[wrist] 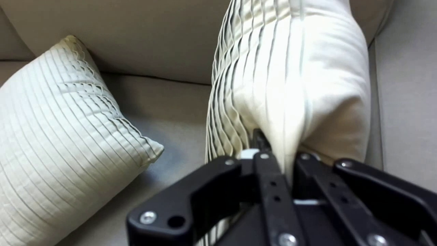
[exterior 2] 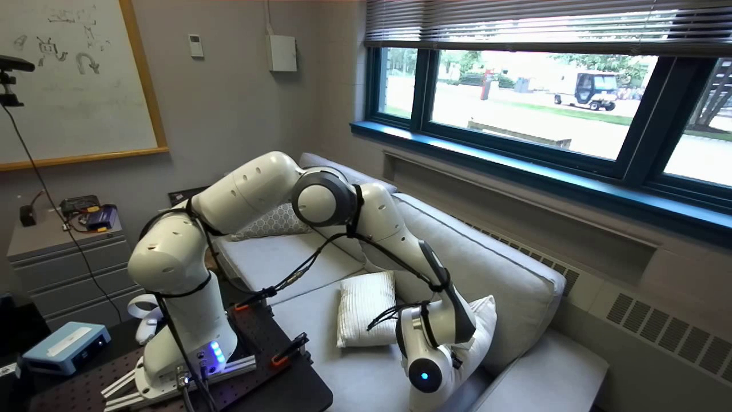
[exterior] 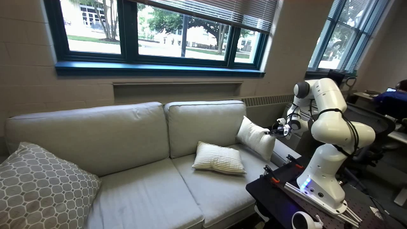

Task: Put the two pillows properly on the right side of the couch

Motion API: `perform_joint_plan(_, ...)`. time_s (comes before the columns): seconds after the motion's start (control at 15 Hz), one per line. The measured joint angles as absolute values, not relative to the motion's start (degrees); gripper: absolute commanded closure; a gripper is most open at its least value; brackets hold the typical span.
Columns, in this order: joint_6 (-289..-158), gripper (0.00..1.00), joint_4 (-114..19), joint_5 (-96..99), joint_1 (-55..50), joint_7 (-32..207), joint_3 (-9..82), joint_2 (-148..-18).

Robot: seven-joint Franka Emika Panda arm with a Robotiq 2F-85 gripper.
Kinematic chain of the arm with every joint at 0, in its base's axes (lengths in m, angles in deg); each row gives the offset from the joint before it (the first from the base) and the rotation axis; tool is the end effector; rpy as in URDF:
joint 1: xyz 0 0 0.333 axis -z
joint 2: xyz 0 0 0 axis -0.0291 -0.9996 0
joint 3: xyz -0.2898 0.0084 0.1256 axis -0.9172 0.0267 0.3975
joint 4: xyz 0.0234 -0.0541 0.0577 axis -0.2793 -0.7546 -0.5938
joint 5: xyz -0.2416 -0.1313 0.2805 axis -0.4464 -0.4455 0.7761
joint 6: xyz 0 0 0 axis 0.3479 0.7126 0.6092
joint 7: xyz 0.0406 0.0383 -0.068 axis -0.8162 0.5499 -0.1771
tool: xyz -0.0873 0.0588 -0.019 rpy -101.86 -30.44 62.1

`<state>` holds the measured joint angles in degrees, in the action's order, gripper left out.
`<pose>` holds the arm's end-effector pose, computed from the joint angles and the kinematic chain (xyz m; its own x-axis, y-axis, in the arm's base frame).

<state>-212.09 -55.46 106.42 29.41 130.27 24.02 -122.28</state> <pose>0.4387 -0.4177 0.0179 -0.6307 0.0089 -0.7760 -0.2144 0.9590 0.1852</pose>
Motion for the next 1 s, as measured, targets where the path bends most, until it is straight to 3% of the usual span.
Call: perform_joint_plan(1.0, -209.00, 0.98, -50.01, 109.73, 34.42, 130.67, 24.42, -130.16)
